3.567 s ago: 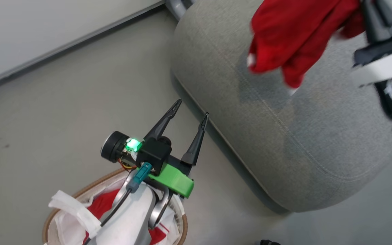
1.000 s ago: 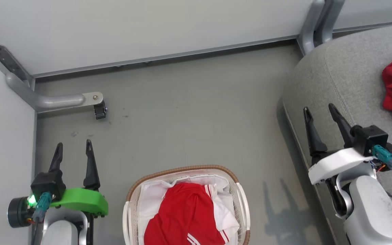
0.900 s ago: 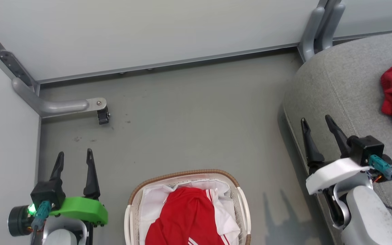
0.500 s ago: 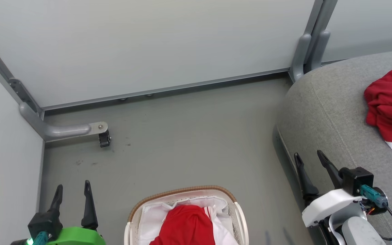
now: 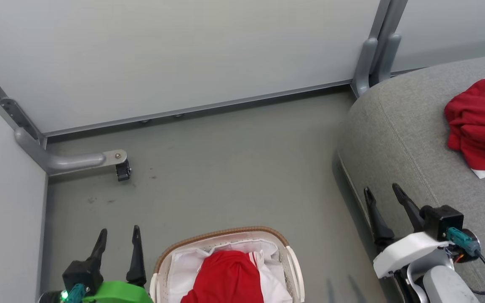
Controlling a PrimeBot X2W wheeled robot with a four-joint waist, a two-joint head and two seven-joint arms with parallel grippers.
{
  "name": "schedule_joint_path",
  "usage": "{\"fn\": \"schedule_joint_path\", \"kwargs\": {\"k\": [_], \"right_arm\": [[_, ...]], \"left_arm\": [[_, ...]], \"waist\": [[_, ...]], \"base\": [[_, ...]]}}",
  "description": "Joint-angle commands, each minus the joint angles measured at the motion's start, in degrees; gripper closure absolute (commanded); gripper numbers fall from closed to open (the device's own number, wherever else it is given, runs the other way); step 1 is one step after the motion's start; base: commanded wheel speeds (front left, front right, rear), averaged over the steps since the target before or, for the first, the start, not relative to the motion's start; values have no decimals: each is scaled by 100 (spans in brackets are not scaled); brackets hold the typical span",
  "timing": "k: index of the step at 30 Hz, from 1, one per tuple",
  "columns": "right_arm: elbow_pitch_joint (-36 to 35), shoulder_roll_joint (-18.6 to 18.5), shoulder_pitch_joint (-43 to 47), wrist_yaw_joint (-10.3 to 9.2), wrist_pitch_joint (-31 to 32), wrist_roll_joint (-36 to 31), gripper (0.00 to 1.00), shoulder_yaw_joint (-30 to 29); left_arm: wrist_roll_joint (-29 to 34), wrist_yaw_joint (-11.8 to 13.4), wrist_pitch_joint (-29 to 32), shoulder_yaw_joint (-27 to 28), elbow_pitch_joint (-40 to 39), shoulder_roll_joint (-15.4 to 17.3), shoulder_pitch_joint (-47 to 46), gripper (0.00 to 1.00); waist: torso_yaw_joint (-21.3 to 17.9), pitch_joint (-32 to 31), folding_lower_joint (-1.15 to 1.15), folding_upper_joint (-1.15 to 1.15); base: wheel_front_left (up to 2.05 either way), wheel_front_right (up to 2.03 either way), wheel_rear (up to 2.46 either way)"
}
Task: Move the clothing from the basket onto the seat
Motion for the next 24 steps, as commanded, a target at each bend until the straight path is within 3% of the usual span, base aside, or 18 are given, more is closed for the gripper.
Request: {"fn": "schedule_joint_path", "kwargs": {"k": [1,11,24], "right_arm": [[-62,-21,-136,-7,-12,20,0,21],[-306,5,-751,-7,-12,87,0,212],[-463,-19,-1292,-6,-12,90,0,129]], "left_arm": [[-102,-10,3,-102,34,11,-190,0],[-413,-112,4,-1002,853,14,-916,0],[-599,-240,1,-2010,2090,19,-2312,0]], "waist": [[-46,257,0,0],[-336,1346,0,0],[-433,2708,0,0]], "base": [[0,0,0],[0,0,0],[0,0,0]]}}
